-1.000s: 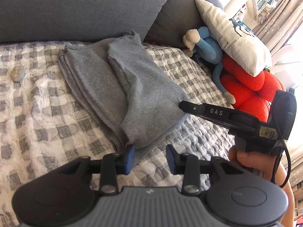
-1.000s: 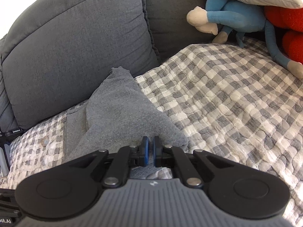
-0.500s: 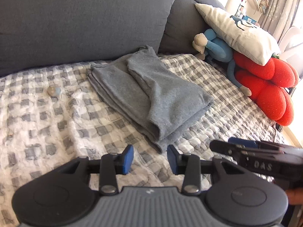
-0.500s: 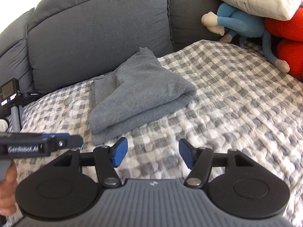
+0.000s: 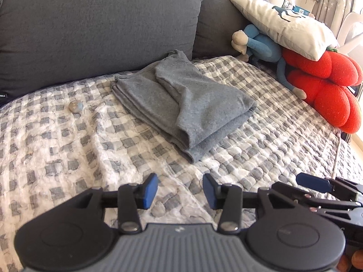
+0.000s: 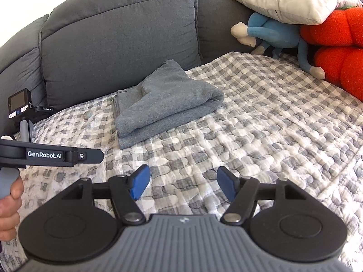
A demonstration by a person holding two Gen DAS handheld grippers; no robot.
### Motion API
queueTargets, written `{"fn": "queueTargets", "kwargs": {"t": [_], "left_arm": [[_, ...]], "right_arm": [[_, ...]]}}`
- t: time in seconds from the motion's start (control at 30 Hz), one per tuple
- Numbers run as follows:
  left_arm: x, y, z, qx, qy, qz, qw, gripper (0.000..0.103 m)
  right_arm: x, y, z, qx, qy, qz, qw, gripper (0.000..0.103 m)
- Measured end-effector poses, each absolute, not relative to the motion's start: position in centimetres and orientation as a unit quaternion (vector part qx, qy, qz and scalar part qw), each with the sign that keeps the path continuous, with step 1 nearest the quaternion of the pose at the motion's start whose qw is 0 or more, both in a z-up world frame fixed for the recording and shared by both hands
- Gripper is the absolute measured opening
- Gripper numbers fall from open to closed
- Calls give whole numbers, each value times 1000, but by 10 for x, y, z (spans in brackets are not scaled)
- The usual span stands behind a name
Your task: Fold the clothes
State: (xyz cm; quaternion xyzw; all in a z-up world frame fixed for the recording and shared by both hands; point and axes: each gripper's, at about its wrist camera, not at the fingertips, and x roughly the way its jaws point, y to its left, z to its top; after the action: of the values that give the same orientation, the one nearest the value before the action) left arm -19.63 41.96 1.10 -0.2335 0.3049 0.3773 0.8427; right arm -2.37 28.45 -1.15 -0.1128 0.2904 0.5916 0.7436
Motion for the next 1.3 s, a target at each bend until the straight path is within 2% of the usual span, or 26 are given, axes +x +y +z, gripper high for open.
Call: {"fn": "queueTargets", "kwargs": {"t": [0.17, 0.23, 0.33, 0.43, 0.5, 0.67, 0.77, 0.87, 0.97, 1.17, 1.3], "left_arm": [[-196, 411, 8, -213, 309, 391, 840, 51], [-196, 410, 6, -210, 311, 393, 840, 51], [-195, 408, 5, -202, 312, 396, 840, 51], [-194, 406, 6, -191, 313, 400, 840, 52], [-193, 405, 7, -183, 308, 405, 841, 58], [-189, 407, 3, -176, 309, 409, 840, 60], [-185, 408, -4, -158, 309, 419, 839, 67], [-181, 414, -15, -156, 313, 424, 835, 69], [-185, 415, -25, -161, 294, 432, 837, 79], [-186, 412, -32, -154, 272, 453, 835, 90], [-187, 407, -35, -143, 259, 462, 836, 91]], "right_arm": [[-16, 270, -21, -65, 286, 590, 752, 75], [-8, 263, -23, -31, 293, 585, 755, 84], [7, 257, -29, 19, 327, 566, 757, 84], [6, 259, -29, 17, 331, 564, 756, 84], [2, 260, -28, 7, 324, 567, 758, 84], [8, 257, -30, 23, 329, 571, 752, 88], [10, 256, -31, 32, 335, 573, 747, 91], [9, 256, -31, 30, 332, 577, 745, 97], [11, 253, -31, 44, 331, 581, 742, 103], [13, 253, -31, 53, 333, 584, 739, 103], [15, 253, -32, 59, 333, 588, 735, 103]]}}
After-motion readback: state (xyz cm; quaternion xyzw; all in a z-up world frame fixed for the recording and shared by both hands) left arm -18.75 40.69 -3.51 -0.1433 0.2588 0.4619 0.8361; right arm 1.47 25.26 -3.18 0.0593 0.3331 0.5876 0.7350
